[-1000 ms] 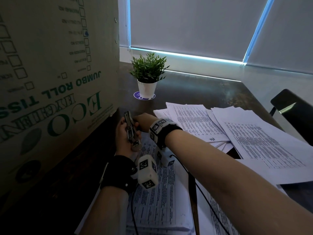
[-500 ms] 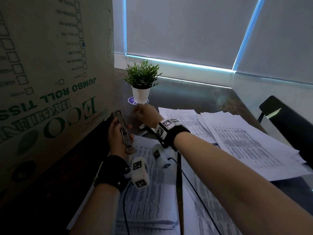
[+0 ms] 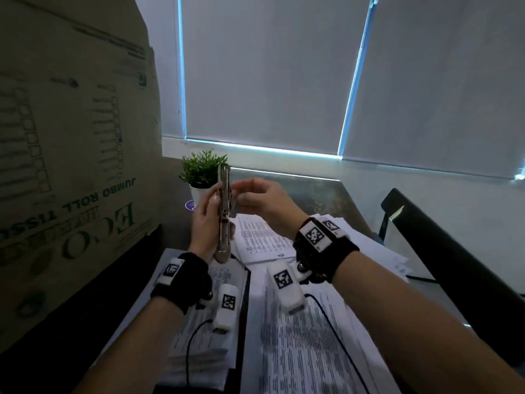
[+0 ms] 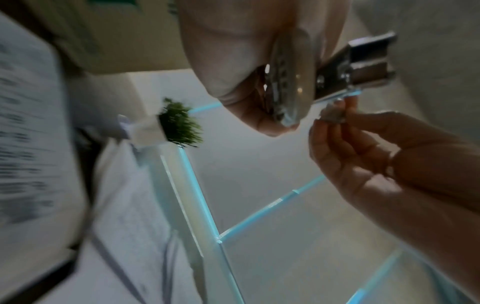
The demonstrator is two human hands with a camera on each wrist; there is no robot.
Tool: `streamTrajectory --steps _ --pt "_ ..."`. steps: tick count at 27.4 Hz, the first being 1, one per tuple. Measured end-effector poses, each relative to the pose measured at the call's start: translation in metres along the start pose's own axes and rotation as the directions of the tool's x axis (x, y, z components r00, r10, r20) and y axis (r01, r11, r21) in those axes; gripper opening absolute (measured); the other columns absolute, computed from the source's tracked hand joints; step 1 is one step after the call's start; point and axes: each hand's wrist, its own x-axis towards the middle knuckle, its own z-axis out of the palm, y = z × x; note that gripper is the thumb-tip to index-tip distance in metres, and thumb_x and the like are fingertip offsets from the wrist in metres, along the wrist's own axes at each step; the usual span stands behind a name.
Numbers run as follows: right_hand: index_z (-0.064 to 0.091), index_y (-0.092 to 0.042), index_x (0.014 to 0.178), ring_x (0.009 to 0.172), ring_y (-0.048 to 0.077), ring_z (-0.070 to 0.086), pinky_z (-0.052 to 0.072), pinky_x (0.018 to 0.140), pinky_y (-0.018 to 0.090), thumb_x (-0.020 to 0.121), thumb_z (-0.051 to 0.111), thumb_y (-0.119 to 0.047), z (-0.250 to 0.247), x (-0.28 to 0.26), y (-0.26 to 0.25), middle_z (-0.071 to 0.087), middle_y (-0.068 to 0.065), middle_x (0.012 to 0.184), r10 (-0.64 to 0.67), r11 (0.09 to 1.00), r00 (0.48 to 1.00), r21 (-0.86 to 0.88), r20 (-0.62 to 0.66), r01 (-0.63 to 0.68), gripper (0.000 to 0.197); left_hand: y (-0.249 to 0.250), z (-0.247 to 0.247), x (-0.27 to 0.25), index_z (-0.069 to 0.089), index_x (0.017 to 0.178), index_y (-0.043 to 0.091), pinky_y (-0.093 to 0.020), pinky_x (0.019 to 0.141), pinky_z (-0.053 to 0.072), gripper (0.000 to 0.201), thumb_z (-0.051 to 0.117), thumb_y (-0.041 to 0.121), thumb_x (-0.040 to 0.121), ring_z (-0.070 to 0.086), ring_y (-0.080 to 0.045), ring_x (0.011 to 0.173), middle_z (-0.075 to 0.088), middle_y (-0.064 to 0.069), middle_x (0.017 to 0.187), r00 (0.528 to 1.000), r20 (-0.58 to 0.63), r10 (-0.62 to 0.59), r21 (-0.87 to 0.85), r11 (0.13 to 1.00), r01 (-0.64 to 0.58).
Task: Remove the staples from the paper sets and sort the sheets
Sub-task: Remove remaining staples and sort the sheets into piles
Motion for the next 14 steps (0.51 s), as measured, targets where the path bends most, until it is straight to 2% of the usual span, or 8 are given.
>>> streamTrajectory --steps 2,4,8,9,11,13,14 --pt "0.067 -0.008 0.099 0.086 0.025 0.067 0.058 0.090 0.040 0.089 0.060 0.010 -0.007 -0.024 -0.022 0.068 0.010 0.094 -0.027 1.000 0.999 -0.006 0.021 0.027 0.022 0.021 0.023 -0.009 0.049 0.134 0.015 -0.023 0.037 0.043 0.033 0.036 0.018 0.103 0.049 -0.015 0.039 0.057 -0.011 0.070 0.996 0.073 0.047 0.006 0.999 -0.048" --pt "0.068 -0.009 0.098 0.092 0.026 0.068 0.057 0.092 0.043 0.089 0.063 0.006 -0.015 -0.048 -0.044 0.069 0.013 0.097 -0.065 0.996 0.998 -0.061 -0.012 0.065 0.018 0.035 0.045 -0.019 0.051 0.132 0.018 -0.024 0.039 0.044 0.032 0.037 0.018 0.103 0.050 -0.015 0.042 0.057 -0.006 0.068 0.986 0.136 0.098 0.005 0.995 -0.099" --pt "0.069 -0.010 0.095 0.086 0.017 0.070 0.058 0.080 0.026 0.090 0.063 0.006 -0.035 -0.089 -0.081 0.070 0.014 0.095 -0.207 0.950 0.977 -0.249 -0.058 0.187 0.017 0.054 0.085 -0.040 0.054 0.130 0.022 -0.027 0.042 0.046 0.031 0.040 0.022 0.103 0.049 -0.020 0.043 0.054 -0.011 0.068 0.962 0.205 0.183 0.026 0.981 -0.192" --pt "0.069 -0.011 0.095 0.086 0.019 0.070 0.058 0.080 0.025 0.090 0.063 0.006 -0.040 -0.098 -0.088 0.071 0.016 0.096 -0.246 0.926 0.967 -0.313 -0.067 0.213 0.018 0.056 0.094 -0.045 0.054 0.130 0.023 -0.029 0.043 0.046 0.030 0.040 0.023 0.103 0.049 -0.023 0.043 0.052 -0.014 0.068 0.956 0.218 0.196 0.030 0.978 -0.207" --pt "0.071 -0.014 0.094 0.088 0.023 0.071 0.058 0.085 0.029 0.089 0.063 0.005 -0.052 -0.114 -0.098 0.072 0.018 0.098 -0.300 0.884 0.950 -0.400 -0.092 0.240 0.020 0.059 0.111 -0.055 0.055 0.128 0.027 -0.038 0.047 0.047 0.029 0.042 0.026 0.102 0.048 -0.027 0.048 0.049 -0.021 0.068 0.946 0.241 0.217 0.048 0.971 -0.235" --pt "0.071 -0.018 0.092 0.088 0.020 0.072 0.058 0.086 0.031 0.089 0.065 0.002 -0.063 -0.126 -0.105 0.074 0.012 0.095 -0.340 0.853 0.935 -0.453 -0.105 0.260 0.022 0.060 0.126 -0.064 0.057 0.127 0.030 -0.052 0.050 0.046 0.029 0.044 0.030 0.101 0.048 -0.032 0.055 0.049 -0.031 0.074 0.937 0.252 0.243 0.081 0.959 -0.271" --pt "0.072 -0.020 0.091 0.088 0.020 0.072 0.058 0.087 0.033 0.088 0.065 0.001 -0.068 -0.132 -0.107 0.075 0.009 0.094 -0.355 0.836 0.929 -0.480 -0.107 0.265 0.023 0.060 0.133 -0.067 0.057 0.127 0.030 -0.056 0.051 0.046 0.029 0.044 0.030 0.101 0.048 -0.034 0.057 0.049 -0.035 0.078 0.934 0.250 0.254 0.096 0.954 -0.285"
